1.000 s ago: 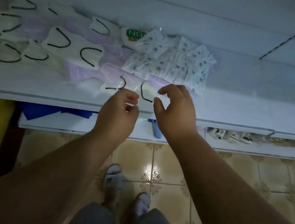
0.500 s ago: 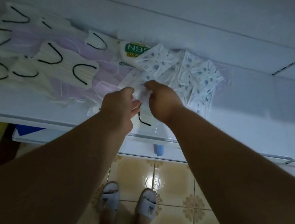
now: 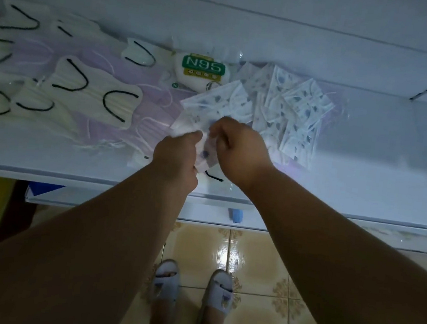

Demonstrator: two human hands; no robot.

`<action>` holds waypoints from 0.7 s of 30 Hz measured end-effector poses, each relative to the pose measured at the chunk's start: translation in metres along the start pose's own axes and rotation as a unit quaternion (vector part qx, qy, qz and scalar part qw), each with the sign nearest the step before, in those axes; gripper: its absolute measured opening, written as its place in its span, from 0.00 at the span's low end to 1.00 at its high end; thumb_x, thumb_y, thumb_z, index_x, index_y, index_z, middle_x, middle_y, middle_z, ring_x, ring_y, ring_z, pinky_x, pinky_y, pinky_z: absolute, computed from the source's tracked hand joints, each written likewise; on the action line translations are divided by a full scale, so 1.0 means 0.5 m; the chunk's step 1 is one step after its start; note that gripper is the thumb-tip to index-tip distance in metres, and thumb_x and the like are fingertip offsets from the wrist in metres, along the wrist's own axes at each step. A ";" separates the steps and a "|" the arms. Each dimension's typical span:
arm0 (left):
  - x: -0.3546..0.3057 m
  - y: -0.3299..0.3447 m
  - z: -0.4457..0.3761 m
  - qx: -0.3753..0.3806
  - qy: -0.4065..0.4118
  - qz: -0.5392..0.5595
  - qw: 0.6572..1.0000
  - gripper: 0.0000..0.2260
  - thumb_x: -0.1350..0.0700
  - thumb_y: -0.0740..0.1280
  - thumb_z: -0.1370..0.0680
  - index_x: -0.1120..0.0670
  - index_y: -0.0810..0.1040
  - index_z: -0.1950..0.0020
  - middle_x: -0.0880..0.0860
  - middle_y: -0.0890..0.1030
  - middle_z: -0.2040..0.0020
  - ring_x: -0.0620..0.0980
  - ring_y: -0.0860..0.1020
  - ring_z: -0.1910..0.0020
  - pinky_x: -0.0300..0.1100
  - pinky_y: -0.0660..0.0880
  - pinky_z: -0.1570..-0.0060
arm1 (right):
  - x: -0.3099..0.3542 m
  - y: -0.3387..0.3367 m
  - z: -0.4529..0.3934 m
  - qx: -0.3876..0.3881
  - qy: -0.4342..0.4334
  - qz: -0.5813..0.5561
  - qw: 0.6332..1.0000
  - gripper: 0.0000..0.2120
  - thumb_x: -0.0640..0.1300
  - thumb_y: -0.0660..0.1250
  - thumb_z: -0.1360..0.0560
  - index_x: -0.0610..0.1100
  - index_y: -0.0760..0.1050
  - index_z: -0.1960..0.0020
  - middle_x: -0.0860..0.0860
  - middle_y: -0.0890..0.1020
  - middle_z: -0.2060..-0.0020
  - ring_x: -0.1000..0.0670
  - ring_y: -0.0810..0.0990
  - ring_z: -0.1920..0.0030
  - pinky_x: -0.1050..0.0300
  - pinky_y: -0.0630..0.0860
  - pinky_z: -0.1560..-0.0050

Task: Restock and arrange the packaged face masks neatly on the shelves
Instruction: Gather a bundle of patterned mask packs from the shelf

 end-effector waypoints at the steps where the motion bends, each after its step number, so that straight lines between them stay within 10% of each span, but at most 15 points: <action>1: -0.004 0.002 0.013 -0.012 0.009 -0.013 1.000 0.27 0.52 0.76 0.33 0.57 0.78 0.36 0.56 0.82 0.42 0.58 0.82 0.45 0.58 0.78 0.41 | -0.008 -0.004 -0.004 -0.046 -0.010 0.015 0.999 0.15 0.36 0.58 0.24 0.39 0.79 0.44 0.41 0.82 0.50 0.39 0.79 0.48 0.52 0.74 0.49; 7: 0.020 0.001 0.028 0.050 -0.013 0.046 0.998 0.26 0.42 0.75 0.29 0.53 0.79 0.36 0.54 0.84 0.41 0.56 0.84 0.45 0.57 0.78 0.41 | -0.003 0.009 0.023 0.046 0.053 -0.021 0.997 0.17 0.41 0.55 0.20 0.46 0.77 0.37 0.46 0.82 0.46 0.44 0.79 0.45 0.49 0.75 0.42; 11: 0.042 -0.014 0.014 -0.012 0.000 0.005 1.000 0.21 0.48 0.77 0.31 0.53 0.79 0.42 0.52 0.84 0.44 0.55 0.83 0.47 0.59 0.79 0.42 | -0.008 0.010 0.075 -0.064 0.076 -0.144 0.984 0.12 0.35 0.59 0.24 0.43 0.78 0.47 0.48 0.83 0.52 0.45 0.80 0.49 0.48 0.77 0.46; 14: 0.052 -0.010 0.025 -0.032 0.026 -0.033 0.999 0.22 0.49 0.77 0.33 0.48 0.78 0.40 0.48 0.81 0.44 0.53 0.81 0.46 0.53 0.78 0.42 | -0.069 -0.015 0.058 -0.153 0.127 -0.018 0.980 0.13 0.43 0.65 0.22 0.44 0.77 0.39 0.45 0.77 0.38 0.42 0.74 0.36 0.51 0.71 0.37; 18: 0.079 0.004 0.050 -0.023 0.013 0.004 1.000 0.21 0.47 0.73 0.37 0.42 0.79 0.45 0.47 0.83 0.46 0.54 0.83 0.47 0.55 0.80 0.46 | -0.163 -0.035 0.022 -0.033 0.287 0.114 0.951 0.36 0.65 0.65 0.25 0.53 0.57 0.23 0.42 0.55 0.22 0.39 0.53 0.22 0.40 0.59 0.26; 21: 0.103 0.014 0.058 -0.016 0.034 -0.015 0.999 0.11 0.47 0.71 0.28 0.41 0.77 0.47 0.47 0.82 0.46 0.52 0.82 0.48 0.53 0.80 0.46 | -0.203 -0.038 0.015 -0.044 0.281 0.102 0.953 0.35 0.62 0.67 0.26 0.53 0.59 0.26 0.42 0.67 0.29 0.38 0.65 0.28 0.41 0.66 0.31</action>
Point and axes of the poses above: each hand's wrist, its own z-axis away from the middle knuckle, its own y-axis out of the palm, x = y × z, the point moved 2 cm from there along -z, towards the middle knuckle
